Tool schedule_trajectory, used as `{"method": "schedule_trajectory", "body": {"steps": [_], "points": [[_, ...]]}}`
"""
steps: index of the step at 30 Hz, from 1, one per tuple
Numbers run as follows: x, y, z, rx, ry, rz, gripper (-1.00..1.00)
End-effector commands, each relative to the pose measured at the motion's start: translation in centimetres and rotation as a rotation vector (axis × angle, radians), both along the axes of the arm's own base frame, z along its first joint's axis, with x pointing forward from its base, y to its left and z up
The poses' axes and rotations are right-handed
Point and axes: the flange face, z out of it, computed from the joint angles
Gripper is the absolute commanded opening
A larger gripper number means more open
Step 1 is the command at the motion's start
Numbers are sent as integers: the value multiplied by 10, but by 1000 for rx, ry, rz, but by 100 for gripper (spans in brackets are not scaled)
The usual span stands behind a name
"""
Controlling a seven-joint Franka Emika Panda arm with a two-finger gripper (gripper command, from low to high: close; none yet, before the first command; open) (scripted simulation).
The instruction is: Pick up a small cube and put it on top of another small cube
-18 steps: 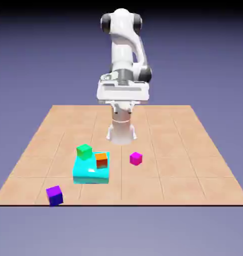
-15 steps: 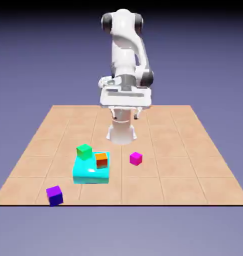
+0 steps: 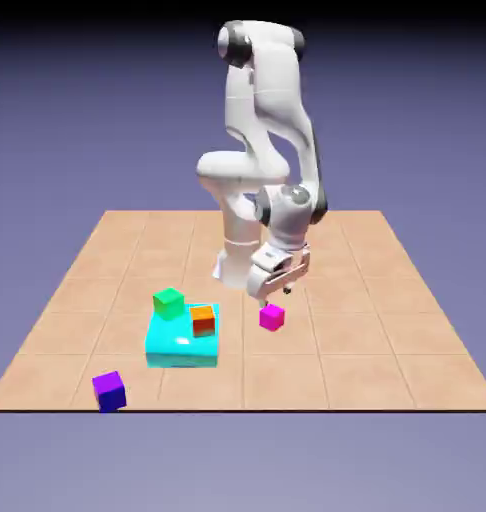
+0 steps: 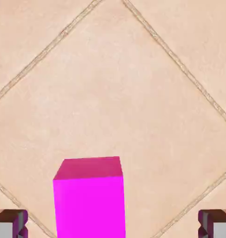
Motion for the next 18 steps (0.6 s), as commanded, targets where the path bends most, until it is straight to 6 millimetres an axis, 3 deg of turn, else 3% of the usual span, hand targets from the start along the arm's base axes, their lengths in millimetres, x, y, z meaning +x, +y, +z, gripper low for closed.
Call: {"method": "schedule_trajectory", "body": {"steps": [1, 18], "points": [[1, 0, -2, -3, -1, 0, 0], [2, -2, -52, -11, -9, 0, 0]]}}
